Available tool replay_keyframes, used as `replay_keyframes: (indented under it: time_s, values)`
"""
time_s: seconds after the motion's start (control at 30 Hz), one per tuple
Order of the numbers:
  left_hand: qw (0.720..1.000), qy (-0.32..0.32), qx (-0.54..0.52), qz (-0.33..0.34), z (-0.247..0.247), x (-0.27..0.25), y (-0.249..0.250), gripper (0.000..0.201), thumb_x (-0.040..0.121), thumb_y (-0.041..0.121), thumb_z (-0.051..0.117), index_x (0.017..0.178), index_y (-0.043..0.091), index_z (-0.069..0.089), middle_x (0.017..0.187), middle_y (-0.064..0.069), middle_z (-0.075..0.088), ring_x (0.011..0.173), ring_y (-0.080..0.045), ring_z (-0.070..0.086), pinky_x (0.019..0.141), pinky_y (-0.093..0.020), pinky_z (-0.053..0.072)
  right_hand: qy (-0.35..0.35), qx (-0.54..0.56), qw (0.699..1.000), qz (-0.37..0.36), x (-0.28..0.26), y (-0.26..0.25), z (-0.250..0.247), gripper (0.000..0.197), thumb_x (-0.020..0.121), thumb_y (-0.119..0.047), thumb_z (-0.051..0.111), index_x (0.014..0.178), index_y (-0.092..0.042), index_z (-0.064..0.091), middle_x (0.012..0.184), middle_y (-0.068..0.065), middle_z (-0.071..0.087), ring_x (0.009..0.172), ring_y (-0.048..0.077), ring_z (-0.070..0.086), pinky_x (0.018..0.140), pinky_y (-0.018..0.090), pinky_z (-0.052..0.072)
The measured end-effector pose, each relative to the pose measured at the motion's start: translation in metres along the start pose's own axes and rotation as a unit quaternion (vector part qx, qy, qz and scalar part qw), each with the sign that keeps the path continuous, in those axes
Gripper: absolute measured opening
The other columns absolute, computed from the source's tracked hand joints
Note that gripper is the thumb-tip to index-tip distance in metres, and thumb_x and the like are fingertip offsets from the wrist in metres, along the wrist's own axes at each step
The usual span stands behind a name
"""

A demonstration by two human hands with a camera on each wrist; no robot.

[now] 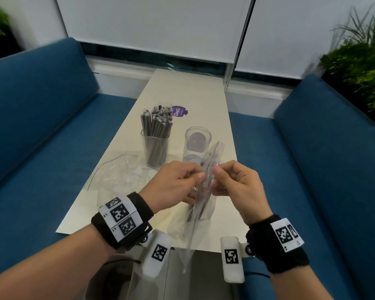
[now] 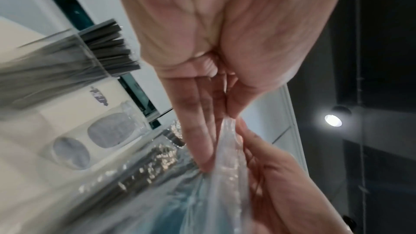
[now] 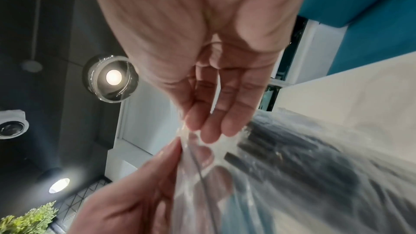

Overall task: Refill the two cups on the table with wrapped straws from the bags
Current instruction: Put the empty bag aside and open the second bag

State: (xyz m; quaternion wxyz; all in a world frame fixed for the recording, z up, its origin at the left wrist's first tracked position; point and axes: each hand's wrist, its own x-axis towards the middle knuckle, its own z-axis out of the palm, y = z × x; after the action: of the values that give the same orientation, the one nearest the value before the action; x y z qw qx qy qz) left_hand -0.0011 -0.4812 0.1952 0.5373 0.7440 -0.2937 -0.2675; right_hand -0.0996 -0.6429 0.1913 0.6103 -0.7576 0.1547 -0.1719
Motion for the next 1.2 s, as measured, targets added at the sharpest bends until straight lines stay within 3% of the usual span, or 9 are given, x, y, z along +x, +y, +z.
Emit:
replay_keyframes:
  time_s: [0.2, 0.4, 0.53, 0.6, 0.73, 0.9, 1.0, 1.1, 1.2]
  values:
    - [0.997, 0.034, 0.060, 0.038, 0.003, 0.001, 0.001, 0.020, 0.102, 0.014, 0.059, 0.088, 0.010, 0.073, 0.083, -0.013, 0.077, 0.072, -0.028, 0.078, 0.066, -0.043, 0.067, -0.049, -0.155, 0.986, -0.044, 0.008, -0.004, 0.004, 0.021, 0.105, -0.032, 0.055, 0.085, -0.026, 0.059, 0.075, -0.003, 0.071, 0.071, 0.017, 0.068, 0.074, 0.045, 0.061]
    - [0.993, 0.093, 0.052, 0.046, 0.008, 0.006, 0.006, 0.018, 0.102, 0.016, 0.060, 0.091, 0.010, 0.073, 0.080, -0.011, 0.073, 0.075, -0.031, 0.075, 0.059, -0.042, 0.067, -0.009, -0.217, 0.975, -0.043, 0.012, -0.008, -0.004, 0.018, 0.107, -0.029, 0.049, 0.091, -0.023, 0.055, 0.076, -0.002, 0.072, 0.065, 0.010, 0.069, 0.065, 0.030, 0.054]
    - [0.990, 0.134, 0.011, 0.043, 0.004, 0.008, 0.003, 0.018, 0.103, 0.013, 0.059, 0.090, 0.008, 0.070, 0.078, -0.015, 0.072, 0.068, -0.024, 0.072, 0.057, -0.035, 0.065, 0.032, -0.256, 0.966, -0.009, 0.013, -0.006, -0.004, 0.019, 0.107, -0.035, 0.045, 0.092, -0.026, 0.052, 0.081, 0.001, 0.070, 0.074, 0.025, 0.073, 0.072, 0.047, 0.059]
    - [0.986, 0.158, -0.033, 0.032, -0.004, 0.010, 0.002, 0.017, 0.103, 0.013, 0.059, 0.090, 0.007, 0.070, 0.082, -0.018, 0.072, 0.070, -0.022, 0.071, 0.058, -0.034, 0.065, 0.043, -0.206, 0.977, 0.029, 0.010, -0.008, -0.007, 0.020, 0.106, -0.039, 0.045, 0.094, -0.027, 0.055, 0.081, 0.001, 0.072, 0.070, 0.023, 0.073, 0.077, 0.052, 0.060]
    - [0.990, 0.092, -0.109, 0.009, -0.001, 0.010, 0.005, 0.014, 0.102, 0.010, 0.062, 0.093, 0.004, 0.071, 0.084, -0.011, 0.074, 0.072, -0.019, 0.071, 0.064, -0.036, 0.064, -0.068, -0.119, 0.990, 0.042, 0.001, -0.015, 0.009, 0.035, 0.098, -0.060, 0.056, 0.099, -0.024, 0.056, 0.090, 0.001, 0.075, 0.077, 0.022, 0.076, 0.075, 0.044, 0.063]
    - [0.974, 0.097, -0.206, -0.019, -0.011, 0.014, 0.008, 0.017, 0.106, 0.006, 0.052, 0.095, 0.005, 0.064, 0.085, -0.014, 0.070, 0.077, -0.023, 0.068, 0.078, -0.045, 0.063, -0.012, -0.175, 0.984, 0.022, 0.009, 0.005, -0.014, 0.023, 0.098, -0.028, 0.066, 0.080, -0.035, 0.053, 0.091, -0.002, 0.075, 0.079, 0.017, 0.077, 0.079, 0.054, 0.062]
    - [0.957, 0.151, -0.242, -0.044, -0.020, 0.022, 0.010, 0.013, 0.102, 0.005, 0.048, 0.097, 0.015, 0.054, 0.083, -0.006, 0.056, 0.070, -0.018, 0.056, 0.071, -0.039, 0.054, 0.044, -0.125, 0.990, 0.045, 0.011, 0.011, -0.032, 0.018, 0.097, -0.013, 0.065, 0.090, -0.026, 0.054, 0.090, 0.003, 0.078, 0.082, 0.017, 0.078, 0.076, 0.045, 0.063]
    - [0.971, 0.146, -0.184, -0.052, -0.019, 0.025, 0.010, 0.019, 0.092, 0.027, 0.063, 0.102, 0.024, 0.047, 0.089, 0.002, 0.050, 0.072, -0.016, 0.046, 0.073, -0.039, 0.043, 0.059, -0.039, 0.996, 0.061, 0.013, 0.011, -0.032, 0.013, 0.103, -0.008, 0.057, 0.099, -0.019, 0.051, 0.088, 0.004, 0.076, 0.084, 0.018, 0.076, 0.076, 0.039, 0.062]
    - [0.984, 0.151, -0.095, -0.019, -0.018, 0.027, 0.009, 0.018, 0.102, 0.021, 0.060, 0.112, 0.021, 0.045, 0.086, 0.004, 0.054, 0.073, -0.016, 0.047, 0.062, -0.026, 0.048, 0.082, 0.012, 0.995, 0.052, 0.018, 0.012, -0.032, 0.020, 0.107, -0.009, 0.050, 0.101, -0.028, 0.048, 0.095, 0.010, 0.064, 0.082, 0.025, 0.071, 0.075, 0.044, 0.065]
